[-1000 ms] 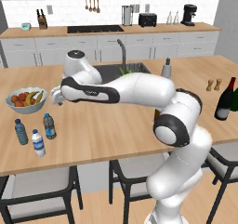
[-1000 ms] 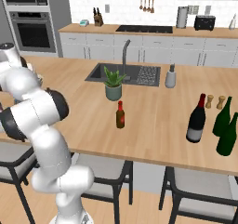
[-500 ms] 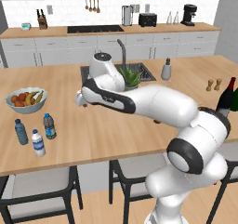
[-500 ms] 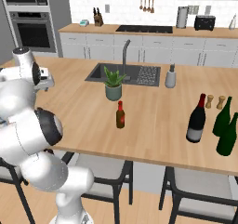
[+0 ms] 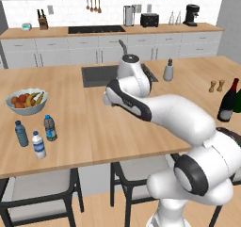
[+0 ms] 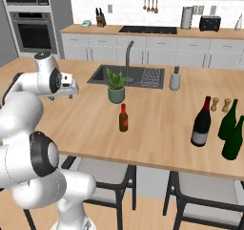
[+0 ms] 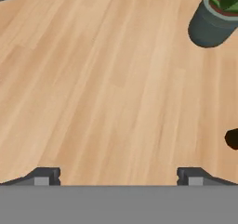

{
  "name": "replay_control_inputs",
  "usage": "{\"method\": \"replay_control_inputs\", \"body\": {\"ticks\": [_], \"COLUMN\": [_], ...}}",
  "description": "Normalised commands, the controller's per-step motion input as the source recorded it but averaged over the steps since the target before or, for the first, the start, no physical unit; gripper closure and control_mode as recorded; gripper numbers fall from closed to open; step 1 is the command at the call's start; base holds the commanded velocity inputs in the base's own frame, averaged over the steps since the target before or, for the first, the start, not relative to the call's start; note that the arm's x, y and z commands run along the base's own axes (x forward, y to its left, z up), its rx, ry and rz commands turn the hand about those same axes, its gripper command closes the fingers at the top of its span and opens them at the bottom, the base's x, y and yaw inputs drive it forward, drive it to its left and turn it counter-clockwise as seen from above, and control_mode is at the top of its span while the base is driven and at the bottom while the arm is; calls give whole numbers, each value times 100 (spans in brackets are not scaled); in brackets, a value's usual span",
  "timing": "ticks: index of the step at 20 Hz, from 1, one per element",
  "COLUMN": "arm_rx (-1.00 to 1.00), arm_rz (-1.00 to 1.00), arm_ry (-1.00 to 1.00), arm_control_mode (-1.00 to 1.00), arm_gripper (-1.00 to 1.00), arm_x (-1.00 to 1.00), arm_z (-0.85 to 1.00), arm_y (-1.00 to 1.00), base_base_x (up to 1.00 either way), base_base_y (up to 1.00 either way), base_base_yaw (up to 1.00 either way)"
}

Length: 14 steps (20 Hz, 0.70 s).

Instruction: Move the plastic bottles in the middle to the plastics group, and the glass bottles in the middle to the glass group.

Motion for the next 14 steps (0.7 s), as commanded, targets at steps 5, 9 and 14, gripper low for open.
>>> {"method": "replay_control_inputs", "body": {"ticks": [5,9,14], "arm_rx": [-4,-2,0], "arm_rz": [-29,-36,-40], "arm_ry": [9,15,12], "arm_control_mode": [-100,-100,-100], "arm_gripper": [-100,-100,-100], "arm_x": [6,3,0], "arm_z": [0,5,14], "arm_y": [-98,-100,-100], "base_base_x": [0,0,0], "base_base_y": [0,0,0], "base_base_yaw": [0,0,0]}}
